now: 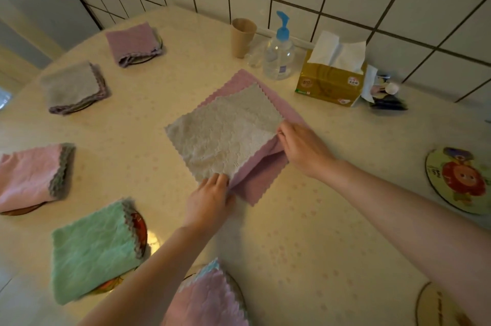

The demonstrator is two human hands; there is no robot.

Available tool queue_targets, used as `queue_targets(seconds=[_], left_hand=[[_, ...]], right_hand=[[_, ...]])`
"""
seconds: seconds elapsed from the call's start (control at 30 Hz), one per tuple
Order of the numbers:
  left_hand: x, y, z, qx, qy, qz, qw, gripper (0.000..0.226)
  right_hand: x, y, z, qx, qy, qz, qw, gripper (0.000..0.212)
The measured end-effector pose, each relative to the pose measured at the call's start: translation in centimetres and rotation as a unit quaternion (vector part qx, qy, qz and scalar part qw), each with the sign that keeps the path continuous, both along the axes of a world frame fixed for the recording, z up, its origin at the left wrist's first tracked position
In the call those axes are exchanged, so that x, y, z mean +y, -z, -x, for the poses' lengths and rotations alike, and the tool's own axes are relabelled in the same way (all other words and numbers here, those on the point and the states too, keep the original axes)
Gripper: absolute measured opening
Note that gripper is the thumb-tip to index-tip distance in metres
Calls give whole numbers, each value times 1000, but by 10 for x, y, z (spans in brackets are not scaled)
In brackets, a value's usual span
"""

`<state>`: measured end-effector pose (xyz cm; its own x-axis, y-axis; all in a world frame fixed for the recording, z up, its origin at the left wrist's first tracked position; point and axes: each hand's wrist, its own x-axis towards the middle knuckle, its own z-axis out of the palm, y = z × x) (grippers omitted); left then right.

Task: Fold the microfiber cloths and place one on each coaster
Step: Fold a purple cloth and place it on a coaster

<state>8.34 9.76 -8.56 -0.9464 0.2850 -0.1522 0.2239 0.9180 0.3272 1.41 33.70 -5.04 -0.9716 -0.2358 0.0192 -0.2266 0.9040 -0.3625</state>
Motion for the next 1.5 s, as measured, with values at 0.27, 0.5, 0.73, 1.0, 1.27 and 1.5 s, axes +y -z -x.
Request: queue_targets(seconds=[0.27, 0.5, 0.73, 1.0, 1.27, 1.5], left_hand=[[-25, -44, 31, -60, -232, -287, 927, 21], [20, -137, 43, 134, -183, -291, 930, 28], [93, -183, -21, 301, -101, -239, 918, 29], [166, -105, -185, 181, -3, -239, 954, 27], [183, -36, -309, -83, 42, -156, 983, 37], [184, -48, -304, -101, -80, -173, 976, 22]], right_hand=[[21, -24, -1, 71, -83, -107, 988, 32], [57, -82, 1, 191, 26, 48, 980, 27], [135, -134, -62, 254, 43, 183, 949, 25], [244, -77, -241, 203, -35, 105, 973, 27], [297, 8, -396, 14, -125, 22, 992, 21], [301, -5, -393, -126, -24, 127, 984, 22]])
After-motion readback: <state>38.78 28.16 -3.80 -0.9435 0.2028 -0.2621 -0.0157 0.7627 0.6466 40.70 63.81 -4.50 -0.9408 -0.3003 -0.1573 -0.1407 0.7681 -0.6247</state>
